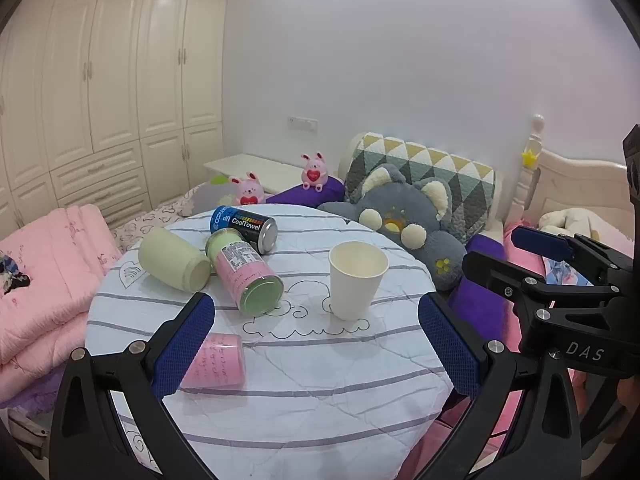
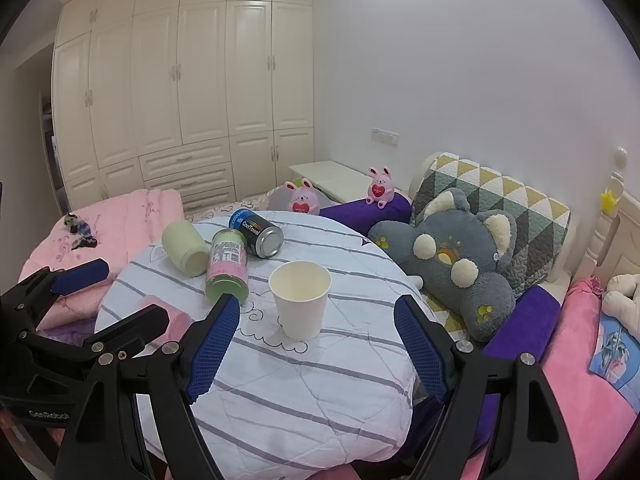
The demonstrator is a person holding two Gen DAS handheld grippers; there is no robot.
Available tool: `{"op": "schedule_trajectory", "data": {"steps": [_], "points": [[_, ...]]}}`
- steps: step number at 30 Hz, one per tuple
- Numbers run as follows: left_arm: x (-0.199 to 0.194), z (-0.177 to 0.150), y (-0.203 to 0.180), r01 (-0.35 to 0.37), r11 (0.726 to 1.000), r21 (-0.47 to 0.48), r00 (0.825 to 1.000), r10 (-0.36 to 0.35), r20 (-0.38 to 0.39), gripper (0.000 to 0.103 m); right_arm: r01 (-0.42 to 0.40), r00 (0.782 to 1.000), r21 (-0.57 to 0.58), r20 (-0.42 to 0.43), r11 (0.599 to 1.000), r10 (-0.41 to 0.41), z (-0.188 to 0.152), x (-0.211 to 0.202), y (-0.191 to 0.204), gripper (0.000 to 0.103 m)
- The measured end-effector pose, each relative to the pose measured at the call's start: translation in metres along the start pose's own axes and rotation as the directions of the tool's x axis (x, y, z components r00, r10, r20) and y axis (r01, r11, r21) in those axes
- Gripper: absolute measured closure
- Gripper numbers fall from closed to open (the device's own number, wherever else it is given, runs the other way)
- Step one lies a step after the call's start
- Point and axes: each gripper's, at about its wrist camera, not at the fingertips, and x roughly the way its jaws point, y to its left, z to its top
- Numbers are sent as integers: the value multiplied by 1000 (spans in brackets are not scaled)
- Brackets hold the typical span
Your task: Flip cup upright
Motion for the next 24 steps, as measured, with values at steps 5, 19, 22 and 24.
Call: {"op": "schedule_trajectory", "data": {"steps": [5,19,22,24], "points": [[2,-2,0,-9,1000,4,1000,9,-3,0,-5,1000,7,-9,1000,5,-1,3,0,22],[4,-7,1,-26,1000,7,1000,26,-6,0,-10,1000,16,-28,1000,11,-6,11,-2,22],[7,-7,0,-33,999,11,999,33,-12,0,-13,999,23,-36,1000,13,-6,12,-3,22],[7,-7,2,-33,999,8,999,33,-15,0,-13,999,23,-36,1000,14,-7,13,-3,22]]}}
